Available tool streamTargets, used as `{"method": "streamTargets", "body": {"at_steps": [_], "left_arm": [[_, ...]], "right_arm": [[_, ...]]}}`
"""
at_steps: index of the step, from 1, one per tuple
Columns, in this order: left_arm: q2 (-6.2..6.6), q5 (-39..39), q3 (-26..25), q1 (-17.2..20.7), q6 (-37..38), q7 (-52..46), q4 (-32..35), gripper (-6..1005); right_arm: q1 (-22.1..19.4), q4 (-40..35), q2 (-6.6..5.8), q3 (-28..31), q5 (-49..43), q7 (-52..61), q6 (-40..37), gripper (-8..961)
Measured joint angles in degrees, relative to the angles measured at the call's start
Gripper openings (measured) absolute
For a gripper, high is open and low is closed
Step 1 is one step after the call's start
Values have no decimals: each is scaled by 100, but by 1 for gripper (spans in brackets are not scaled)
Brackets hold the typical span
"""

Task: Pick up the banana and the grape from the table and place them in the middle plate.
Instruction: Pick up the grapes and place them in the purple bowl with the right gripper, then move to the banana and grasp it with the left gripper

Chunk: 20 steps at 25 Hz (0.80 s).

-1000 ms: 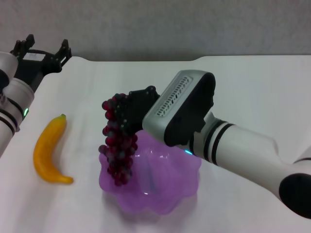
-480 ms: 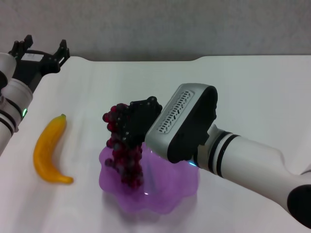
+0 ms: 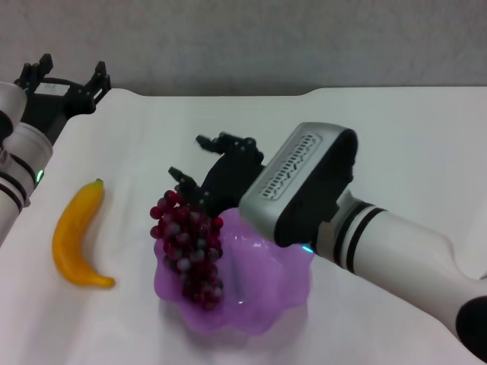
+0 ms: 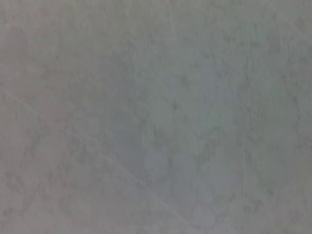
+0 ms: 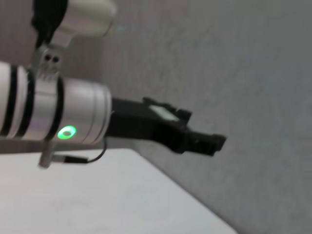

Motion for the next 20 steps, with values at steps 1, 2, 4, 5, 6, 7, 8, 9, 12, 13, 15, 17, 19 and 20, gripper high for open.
{"method": "streamTargets", "body": {"at_steps": [1, 2, 4, 5, 6, 7, 8, 9, 12, 13, 15, 17, 19, 20], "left_arm": [[0, -1, 0, 0, 1, 1, 0, 877], [0, -1, 2, 0, 1, 0, -1, 877], [0, -1, 7, 0, 3, -4, -3, 877], [0, 0, 10, 0, 7, -5, -4, 877], [0, 1, 11, 0, 10, -5, -4, 877], [0, 1, 12, 0, 12, -5, -6, 877], [0, 2, 11, 0, 14, -5, -7, 877], [0, 2, 12, 0, 17, -7, -7, 877], [0, -3, 13, -17, 18, -13, -9, 876], [0, -3, 16, -26, 18, -16, -9, 876], [0, 1, 18, -32, 17, -20, -9, 876], [0, 3, 19, -33, 18, -21, -8, 876], [0, 1, 20, -34, 16, -22, -8, 876], [0, 1, 21, -31, 15, -22, -9, 876]], "right_arm": [[-38, -13, 0, 0, 0, -15, -95, 476], [-71, -19, -1, 2, 0, -30, -192, 527], [-167, -37, -8, 24, 0, -73, -466, 607], [-216, -38, -9, 31, 1, -109, -636, 648], [-272, -35, -8, 32, 0, -176, -809, 688], [-317, -23, -5, 36, 1, -295, -977, 728], [-345, -11, -4, 39, 1, -377, -1067, 768], [-360, 12, -3, 69, 11, -461, -1119, 793], [-338, 126, -5, 199, 152, -471, -1141, 866], [-317, 163, -8, 238, 219, -439, -1147, 891], [-333, 203, -11, 282, 319, -415, -1317, 890], [-429, 216, -12, 316, 365, -391, -1743, 890], [-538, 273, -11, 337, 398, -374, -2261, 889], [-557, 340, -7, 341, 446, -365, -2494, 889]]}}
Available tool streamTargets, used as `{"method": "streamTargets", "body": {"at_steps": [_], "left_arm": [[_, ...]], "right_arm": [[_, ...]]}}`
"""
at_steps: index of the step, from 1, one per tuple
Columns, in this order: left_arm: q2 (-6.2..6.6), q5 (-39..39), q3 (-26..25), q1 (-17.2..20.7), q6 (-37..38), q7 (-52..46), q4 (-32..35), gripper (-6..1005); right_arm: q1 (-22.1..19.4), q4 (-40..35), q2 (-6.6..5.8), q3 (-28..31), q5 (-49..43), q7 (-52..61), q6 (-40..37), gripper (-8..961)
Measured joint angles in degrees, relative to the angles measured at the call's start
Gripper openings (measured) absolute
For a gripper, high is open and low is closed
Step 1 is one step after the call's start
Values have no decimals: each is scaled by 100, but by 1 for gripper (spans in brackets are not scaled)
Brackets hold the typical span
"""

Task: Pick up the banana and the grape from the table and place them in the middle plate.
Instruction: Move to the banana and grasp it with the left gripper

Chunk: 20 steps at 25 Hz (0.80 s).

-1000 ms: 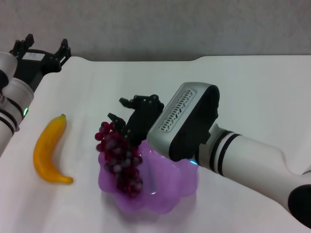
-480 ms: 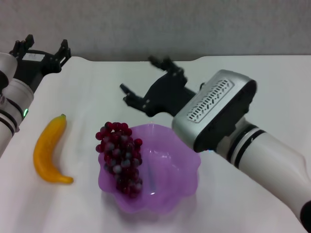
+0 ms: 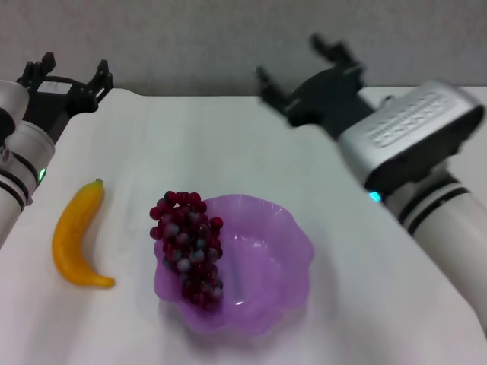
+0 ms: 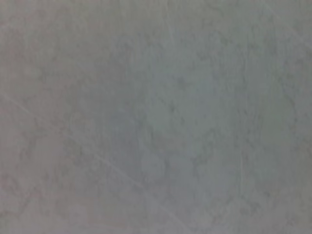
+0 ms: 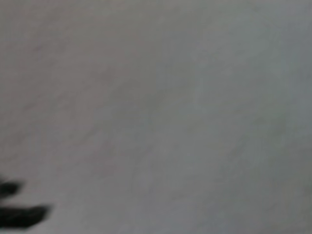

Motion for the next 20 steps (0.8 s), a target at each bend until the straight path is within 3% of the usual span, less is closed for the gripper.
{"method": "streamTargets", "body": {"at_steps": [6, 20], "left_arm": [[-6, 1, 0, -8, 0, -2, -1, 876], [-4, 1, -1, 19, -16, 11, -1, 877]], "right_arm": [[16, 562, -7, 53, 491, 589, -1069, 887], [-158, 1166, -26, 566, 503, 1591, -1749, 882]]}}
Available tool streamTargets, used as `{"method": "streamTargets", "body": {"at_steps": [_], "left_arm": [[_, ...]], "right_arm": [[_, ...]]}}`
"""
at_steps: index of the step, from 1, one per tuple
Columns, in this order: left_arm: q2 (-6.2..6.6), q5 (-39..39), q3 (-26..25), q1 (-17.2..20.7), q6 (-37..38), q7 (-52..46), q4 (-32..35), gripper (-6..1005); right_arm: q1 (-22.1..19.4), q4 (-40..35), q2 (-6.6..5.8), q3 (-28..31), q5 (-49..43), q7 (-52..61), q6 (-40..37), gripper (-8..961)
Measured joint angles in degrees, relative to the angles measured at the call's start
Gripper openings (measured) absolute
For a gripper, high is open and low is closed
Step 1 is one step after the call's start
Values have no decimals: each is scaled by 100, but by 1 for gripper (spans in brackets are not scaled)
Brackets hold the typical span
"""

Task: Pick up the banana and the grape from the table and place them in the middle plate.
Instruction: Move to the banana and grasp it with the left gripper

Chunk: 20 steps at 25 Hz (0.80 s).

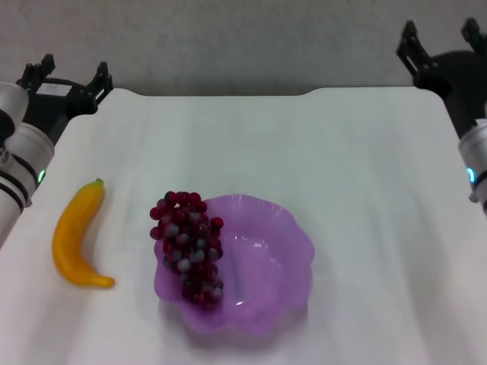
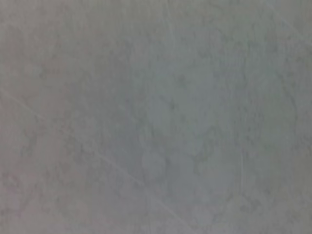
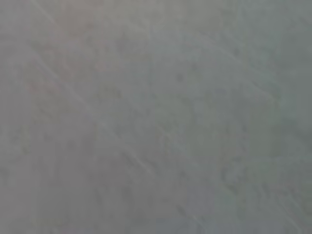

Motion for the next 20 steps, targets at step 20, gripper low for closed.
{"method": "streamTargets", "body": {"at_steps": [20], "left_arm": [[4, 10, 0, -13, -14, -3, -49, 877]], "right_arm": [[-29, 503, 9, 896, -33, -133, 639, 877]]}}
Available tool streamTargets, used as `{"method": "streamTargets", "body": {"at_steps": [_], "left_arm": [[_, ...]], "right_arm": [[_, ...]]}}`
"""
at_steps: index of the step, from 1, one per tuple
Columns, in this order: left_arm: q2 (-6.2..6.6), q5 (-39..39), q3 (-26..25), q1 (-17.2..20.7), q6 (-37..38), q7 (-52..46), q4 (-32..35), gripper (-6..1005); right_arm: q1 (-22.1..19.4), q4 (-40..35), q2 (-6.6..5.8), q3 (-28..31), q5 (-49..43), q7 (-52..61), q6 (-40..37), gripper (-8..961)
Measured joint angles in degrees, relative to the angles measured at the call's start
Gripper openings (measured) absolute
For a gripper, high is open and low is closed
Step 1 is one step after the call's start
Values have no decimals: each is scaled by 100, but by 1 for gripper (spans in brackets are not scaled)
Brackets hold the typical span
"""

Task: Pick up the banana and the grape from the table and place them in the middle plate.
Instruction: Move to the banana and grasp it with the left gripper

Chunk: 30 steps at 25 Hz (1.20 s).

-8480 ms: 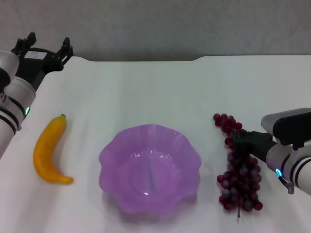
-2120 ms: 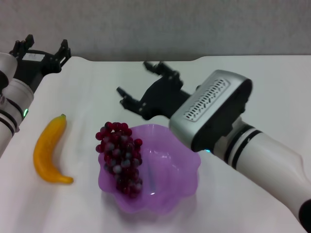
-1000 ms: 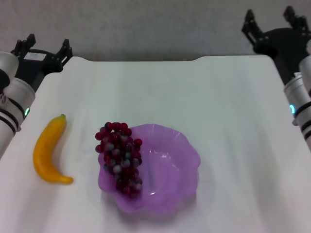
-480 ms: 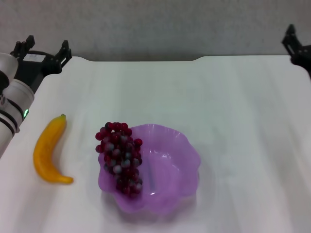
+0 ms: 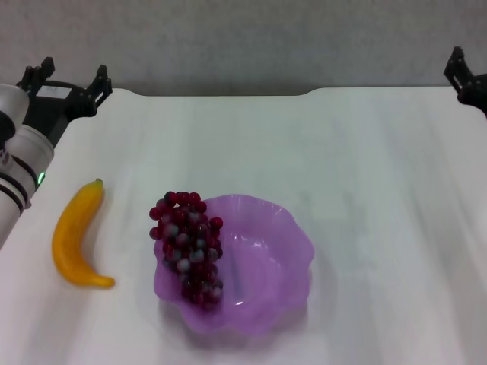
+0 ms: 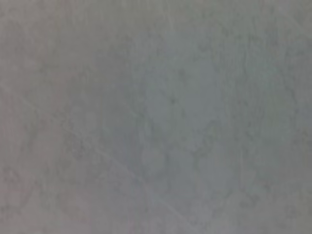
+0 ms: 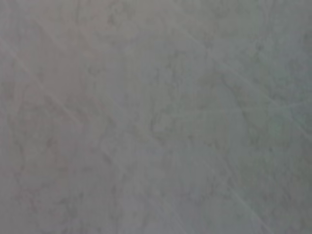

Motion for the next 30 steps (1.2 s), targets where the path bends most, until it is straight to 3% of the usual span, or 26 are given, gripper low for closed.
{"method": "streamTargets", "body": {"at_steps": [10, 15, 19, 20, 22, 23, 30], "left_arm": [[19, 13, -11, 133, -431, 58, 297, 877], [45, 14, -337, 250, -1727, 615, 970, 876], [7, 13, -907, 123, -3020, 1009, 1282, 876], [7, 13, -907, 123, -3020, 1009, 1282, 876], [25, 44, -1313, -3, -4082, 1177, 1523, 877], [22, 73, -1374, -12, -4203, 1208, 1571, 877], [-3, 1056, -2031, -438, -5946, 860, 1781, 865]], "right_arm": [[-41, -8, 0, -29, -9, 1, -6, 877], [-41, -11, 0, -38, -11, -8, 24, 877], [-41, -8, 0, -54, -11, -10, 37, 877], [-39, -7, 0, -61, -11, -11, 39, 877], [-38, 0, 0, -67, -11, -12, 44, 877], [-38, 5, 0, -67, -11, -12, 46, 877], [-2, 37, 7, -76, -10, -15, 62, 877]]}}
